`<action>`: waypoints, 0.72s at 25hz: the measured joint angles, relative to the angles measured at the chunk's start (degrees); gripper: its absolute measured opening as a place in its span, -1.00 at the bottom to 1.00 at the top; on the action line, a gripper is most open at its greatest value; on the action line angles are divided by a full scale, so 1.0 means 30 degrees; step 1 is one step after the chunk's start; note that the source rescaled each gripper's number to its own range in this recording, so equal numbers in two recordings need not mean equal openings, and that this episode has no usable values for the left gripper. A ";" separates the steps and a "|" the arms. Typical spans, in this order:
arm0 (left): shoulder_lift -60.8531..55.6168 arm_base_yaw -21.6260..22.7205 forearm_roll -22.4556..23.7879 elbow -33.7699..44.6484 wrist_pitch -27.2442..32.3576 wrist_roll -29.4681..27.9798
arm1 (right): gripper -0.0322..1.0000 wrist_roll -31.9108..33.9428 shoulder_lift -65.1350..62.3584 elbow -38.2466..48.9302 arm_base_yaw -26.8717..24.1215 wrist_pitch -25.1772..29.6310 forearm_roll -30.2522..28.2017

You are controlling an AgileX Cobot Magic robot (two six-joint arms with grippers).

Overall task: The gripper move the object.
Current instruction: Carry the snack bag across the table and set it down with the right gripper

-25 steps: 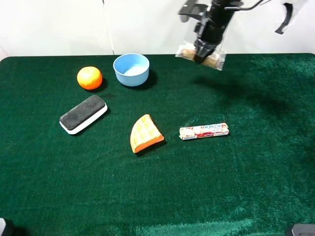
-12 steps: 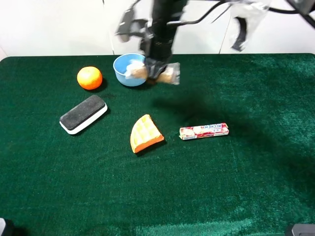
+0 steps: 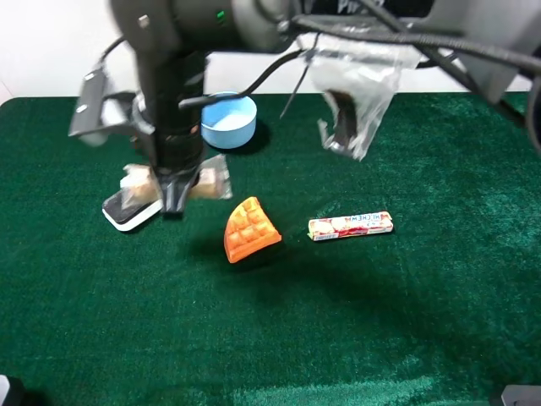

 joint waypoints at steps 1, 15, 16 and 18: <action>0.0000 0.0000 0.0000 0.0000 0.0000 0.0000 | -0.94 0.0054 0.0000 0.0000 0.0276 -0.0020 0.0000; 0.0000 0.0000 0.0000 0.0000 0.0000 0.0000 | -0.94 0.0532 0.1447 0.0000 0.3068 -0.1727 0.0396; 0.0000 0.0000 0.0000 0.0000 0.0000 0.0000 | -0.94 0.0532 0.1586 0.0000 0.3109 -0.1867 0.0433; 0.0000 0.0000 0.0000 0.0000 0.0000 0.0000 | -0.94 0.0532 0.1866 0.0000 0.3264 -0.2307 0.0491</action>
